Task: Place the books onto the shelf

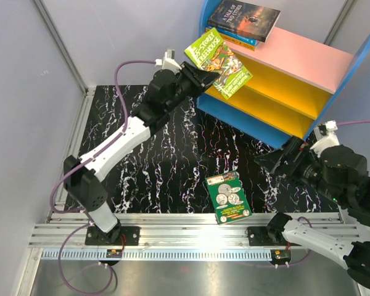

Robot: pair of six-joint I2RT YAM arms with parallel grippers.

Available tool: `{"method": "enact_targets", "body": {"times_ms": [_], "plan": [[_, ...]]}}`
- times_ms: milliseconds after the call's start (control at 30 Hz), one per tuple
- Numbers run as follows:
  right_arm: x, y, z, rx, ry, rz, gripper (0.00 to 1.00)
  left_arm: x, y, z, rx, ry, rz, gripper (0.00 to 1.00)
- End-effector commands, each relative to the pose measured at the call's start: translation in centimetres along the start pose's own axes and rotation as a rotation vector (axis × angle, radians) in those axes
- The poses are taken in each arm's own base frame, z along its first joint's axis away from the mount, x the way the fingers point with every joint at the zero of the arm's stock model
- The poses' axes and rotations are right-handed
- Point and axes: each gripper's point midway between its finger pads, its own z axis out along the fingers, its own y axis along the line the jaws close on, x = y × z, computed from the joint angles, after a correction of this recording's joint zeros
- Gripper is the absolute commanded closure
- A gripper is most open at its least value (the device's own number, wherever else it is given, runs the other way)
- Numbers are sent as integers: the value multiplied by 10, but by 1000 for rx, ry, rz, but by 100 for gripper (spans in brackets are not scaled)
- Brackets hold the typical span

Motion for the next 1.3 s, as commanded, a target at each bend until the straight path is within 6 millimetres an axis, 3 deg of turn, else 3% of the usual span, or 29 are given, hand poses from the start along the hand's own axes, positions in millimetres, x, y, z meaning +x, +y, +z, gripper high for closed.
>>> {"method": "enact_targets", "body": {"times_ms": [0,33,100,133,167,333,367,400,733,767,800,933,1067,1233,1267], "plan": [[-17,-23,-20,88,-95,59,0,-6,-46,15,176,12,-7,100],[-16,-28,-22,106,-95,64,0,3,-34,27,169,38,-37,100],[-22,-33,-30,117,-126,78,0,2,-44,36,212,38,-83,100],[-22,-36,-32,129,-128,82,0,10,-34,46,211,61,-102,100],[-23,-39,-34,135,-136,86,0,7,-40,49,247,53,-114,100],[-27,-47,-38,164,-162,98,0,9,-27,62,271,39,-230,100],[-27,-47,-37,168,-162,96,0,7,-32,60,302,24,-246,100],[-28,-47,-37,175,-168,96,0,9,-23,60,294,19,-274,100],[-27,-51,-31,219,-158,70,0,10,1,59,278,-19,-379,100],[-27,-51,-30,221,-157,66,0,15,17,58,246,-25,-389,100],[-27,-51,-30,221,-157,63,0,15,16,52,236,-34,-408,100],[-26,-50,-26,231,-150,45,0,28,46,51,177,-48,-411,100],[-21,-47,-19,225,-126,36,0,32,52,65,262,-34,-421,100],[-19,-45,-16,232,-107,25,0,22,21,71,333,-19,-390,100],[-20,-46,-17,231,-111,27,0,23,25,74,293,-17,-379,100]]}}
